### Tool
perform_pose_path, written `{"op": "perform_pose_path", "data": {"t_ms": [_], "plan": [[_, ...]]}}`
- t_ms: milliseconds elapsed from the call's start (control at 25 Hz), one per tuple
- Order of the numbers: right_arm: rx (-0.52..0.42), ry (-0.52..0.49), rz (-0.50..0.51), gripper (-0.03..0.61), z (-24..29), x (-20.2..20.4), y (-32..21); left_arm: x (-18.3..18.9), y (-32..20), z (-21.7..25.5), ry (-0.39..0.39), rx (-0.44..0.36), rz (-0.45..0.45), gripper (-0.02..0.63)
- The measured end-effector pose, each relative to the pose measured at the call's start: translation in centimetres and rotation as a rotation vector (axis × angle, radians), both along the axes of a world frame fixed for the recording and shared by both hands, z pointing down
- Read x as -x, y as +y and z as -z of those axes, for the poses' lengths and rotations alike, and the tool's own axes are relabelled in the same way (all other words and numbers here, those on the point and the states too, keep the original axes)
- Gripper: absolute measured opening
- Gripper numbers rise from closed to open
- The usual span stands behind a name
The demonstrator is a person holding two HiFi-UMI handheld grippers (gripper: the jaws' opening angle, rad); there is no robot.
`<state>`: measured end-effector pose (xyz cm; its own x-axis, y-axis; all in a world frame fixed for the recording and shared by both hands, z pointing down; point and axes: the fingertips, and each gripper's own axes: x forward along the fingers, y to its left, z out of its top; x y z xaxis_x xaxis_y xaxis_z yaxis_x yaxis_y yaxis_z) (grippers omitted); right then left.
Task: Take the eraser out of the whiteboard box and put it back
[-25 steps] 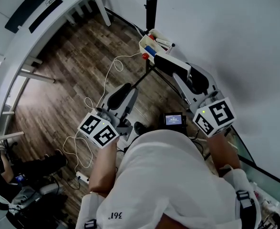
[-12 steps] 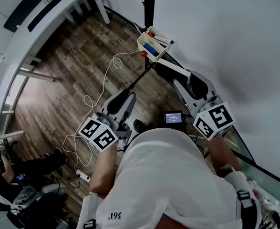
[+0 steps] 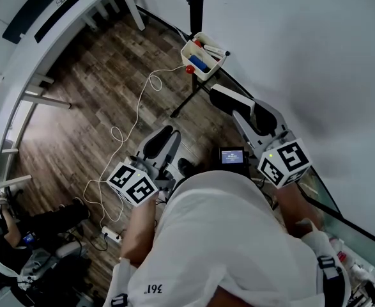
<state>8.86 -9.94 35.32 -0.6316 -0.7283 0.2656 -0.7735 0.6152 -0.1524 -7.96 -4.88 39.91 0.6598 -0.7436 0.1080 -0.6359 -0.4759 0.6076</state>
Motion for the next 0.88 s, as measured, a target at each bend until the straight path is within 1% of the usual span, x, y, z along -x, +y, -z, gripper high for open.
{"op": "perform_pose_path", "data": {"t_ms": [400, 640, 880], "plan": [[0.064, 0.027, -0.007, 0.192, -2.2, -0.5, 1.1, -0.4, 1.7, -1.4, -0.008, 0.039, -0.022, 0.118], [0.073, 0.03, -0.005, 0.192, -2.6, -0.5, 1.1, -0.7, 1.8, -1.8, -0.007, 0.051, -0.028, 0.118], [0.077, 0.038, -0.002, 0.192, -2.6, -0.5, 1.1, -1.1, 1.7, -1.7, -0.002, 0.043, -0.042, 0.118]]}}
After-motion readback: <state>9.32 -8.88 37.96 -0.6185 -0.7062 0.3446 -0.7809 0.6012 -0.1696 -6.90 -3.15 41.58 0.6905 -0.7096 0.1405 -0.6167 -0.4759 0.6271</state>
